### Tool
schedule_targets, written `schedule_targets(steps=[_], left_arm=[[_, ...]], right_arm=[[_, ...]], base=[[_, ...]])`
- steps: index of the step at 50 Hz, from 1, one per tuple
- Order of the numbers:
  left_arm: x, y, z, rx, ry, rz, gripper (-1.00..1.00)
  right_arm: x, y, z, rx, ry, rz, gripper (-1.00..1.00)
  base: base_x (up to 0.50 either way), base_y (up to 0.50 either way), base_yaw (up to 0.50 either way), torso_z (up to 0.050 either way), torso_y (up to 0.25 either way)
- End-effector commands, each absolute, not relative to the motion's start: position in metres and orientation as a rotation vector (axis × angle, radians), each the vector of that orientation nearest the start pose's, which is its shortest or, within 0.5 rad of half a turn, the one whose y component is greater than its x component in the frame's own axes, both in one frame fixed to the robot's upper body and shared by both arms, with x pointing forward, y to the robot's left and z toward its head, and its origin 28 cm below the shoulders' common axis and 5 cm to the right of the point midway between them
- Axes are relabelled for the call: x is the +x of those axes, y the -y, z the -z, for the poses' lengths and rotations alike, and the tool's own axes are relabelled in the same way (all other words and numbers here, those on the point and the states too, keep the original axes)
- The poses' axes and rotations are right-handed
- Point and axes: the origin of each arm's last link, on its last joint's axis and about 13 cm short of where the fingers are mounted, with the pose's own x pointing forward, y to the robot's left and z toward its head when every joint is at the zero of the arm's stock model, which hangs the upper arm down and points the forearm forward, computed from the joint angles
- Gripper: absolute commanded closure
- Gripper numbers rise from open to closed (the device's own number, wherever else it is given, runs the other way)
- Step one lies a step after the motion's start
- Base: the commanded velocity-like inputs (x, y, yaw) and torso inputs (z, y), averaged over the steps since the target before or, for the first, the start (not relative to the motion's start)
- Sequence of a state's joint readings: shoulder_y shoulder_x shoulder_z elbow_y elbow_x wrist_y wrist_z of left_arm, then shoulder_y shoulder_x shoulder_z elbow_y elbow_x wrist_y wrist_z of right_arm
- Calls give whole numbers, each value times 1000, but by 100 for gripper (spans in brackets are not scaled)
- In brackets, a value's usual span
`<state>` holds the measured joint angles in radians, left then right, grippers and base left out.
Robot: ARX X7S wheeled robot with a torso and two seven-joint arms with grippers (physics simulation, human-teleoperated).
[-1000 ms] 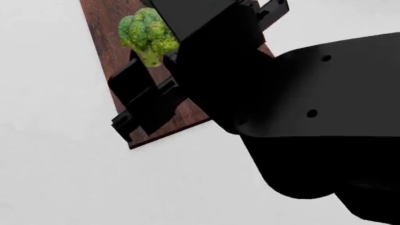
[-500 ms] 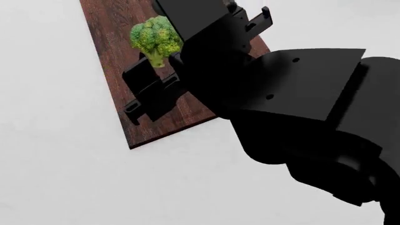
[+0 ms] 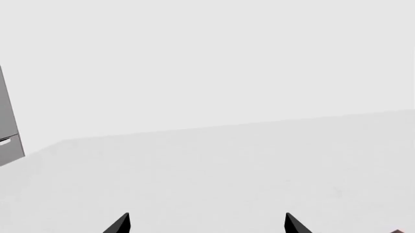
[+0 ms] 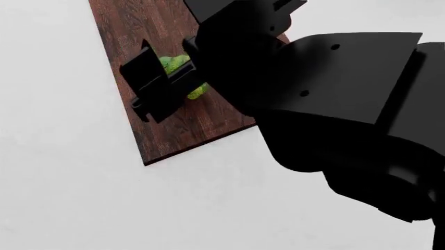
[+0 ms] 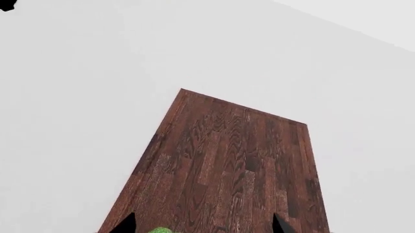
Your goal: Clear the non-vegetable object off the cutting board and place the vegetables onto it.
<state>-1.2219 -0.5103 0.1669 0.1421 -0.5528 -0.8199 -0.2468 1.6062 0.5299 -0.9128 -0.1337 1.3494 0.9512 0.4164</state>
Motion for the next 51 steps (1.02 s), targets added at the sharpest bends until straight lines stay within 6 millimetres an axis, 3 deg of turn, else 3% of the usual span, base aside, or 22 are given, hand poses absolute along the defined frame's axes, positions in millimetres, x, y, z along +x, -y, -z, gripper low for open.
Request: schedule_targets(steps=[1,10,25,41,51], left_arm=[[310,-285,-353,101,458,-84,-100],[307,-286,-355,100,460,-86,-100],[302,-285,-360,107,476,-77,-100],[289,-287,-359,100,496,-76,-100],[258,-284,-357,78,539,-54,-100]], right_arm=[[263,72,-364,-381,77,-528,-100],[226,90,-366,-385,122,-452,-100],[150,94,-382,-445,230,-437,-100],[102,100,-389,-493,290,-387,-100],[74,103,-386,-483,323,-375,-100]], base=[[0,0,0,0,0],[0,0,0,0,0],[0,0,0,0,0],[0,0,0,0,0],[0,0,0,0,0]])
